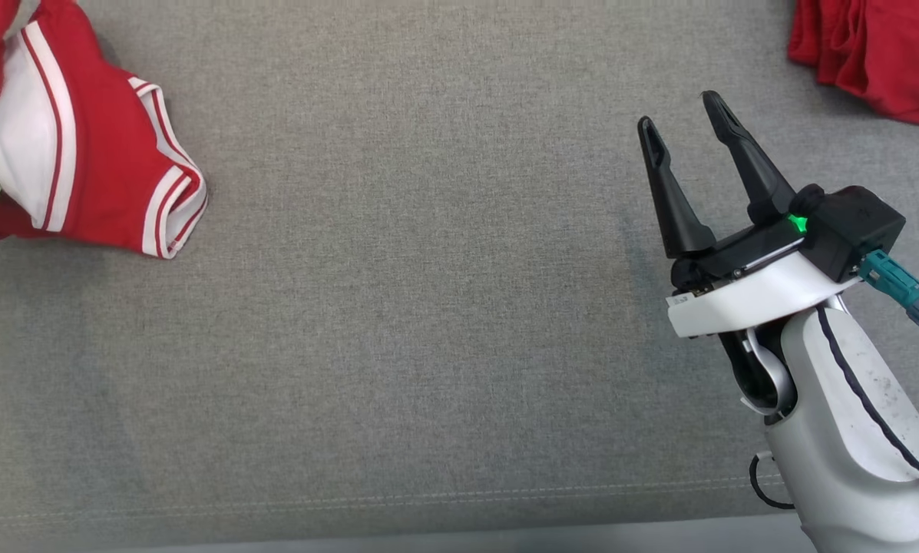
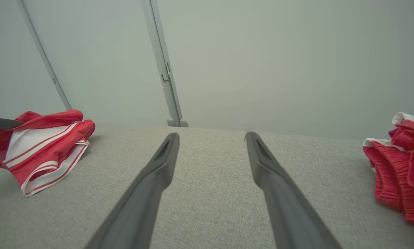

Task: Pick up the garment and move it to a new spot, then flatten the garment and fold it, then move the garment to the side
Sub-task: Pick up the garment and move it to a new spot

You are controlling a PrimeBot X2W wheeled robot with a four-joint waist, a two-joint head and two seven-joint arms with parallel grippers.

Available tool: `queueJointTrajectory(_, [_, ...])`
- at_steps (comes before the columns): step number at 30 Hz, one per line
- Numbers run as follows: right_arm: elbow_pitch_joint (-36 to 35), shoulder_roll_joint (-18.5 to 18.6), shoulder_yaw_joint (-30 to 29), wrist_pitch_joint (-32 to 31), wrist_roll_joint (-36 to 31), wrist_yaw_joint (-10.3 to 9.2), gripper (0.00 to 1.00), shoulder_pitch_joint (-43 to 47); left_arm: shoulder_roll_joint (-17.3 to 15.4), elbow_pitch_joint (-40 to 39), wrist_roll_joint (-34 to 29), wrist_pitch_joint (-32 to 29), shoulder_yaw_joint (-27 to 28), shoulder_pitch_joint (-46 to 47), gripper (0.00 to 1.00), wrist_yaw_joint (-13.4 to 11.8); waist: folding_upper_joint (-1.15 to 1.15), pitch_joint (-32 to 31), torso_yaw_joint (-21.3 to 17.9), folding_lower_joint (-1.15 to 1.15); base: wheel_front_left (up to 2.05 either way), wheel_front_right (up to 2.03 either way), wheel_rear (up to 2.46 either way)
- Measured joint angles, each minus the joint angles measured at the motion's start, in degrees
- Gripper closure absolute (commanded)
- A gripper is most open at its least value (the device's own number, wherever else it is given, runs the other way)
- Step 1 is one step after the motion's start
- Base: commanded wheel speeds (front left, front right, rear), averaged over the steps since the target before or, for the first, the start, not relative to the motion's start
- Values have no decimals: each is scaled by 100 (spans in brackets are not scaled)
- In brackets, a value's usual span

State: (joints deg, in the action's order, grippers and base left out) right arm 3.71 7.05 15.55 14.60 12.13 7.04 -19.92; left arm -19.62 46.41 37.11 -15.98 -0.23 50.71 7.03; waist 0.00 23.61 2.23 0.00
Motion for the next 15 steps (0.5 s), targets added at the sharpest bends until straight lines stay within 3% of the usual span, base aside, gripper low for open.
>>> queueJointTrajectory(7, [109, -80, -70, 0, 93, 0, 0, 72, 170, -149, -9, 197, -419, 1, 100, 10, 0, -411, -15, 0, 0, 0, 0])
queueJointTrajectory(15, [230, -149, -159, 0, 200, 1, 0, 395, 439, -898, 44, 250, -1510, -24, 100, 10, 0, -969, -97, 0, 0, 0, 0])
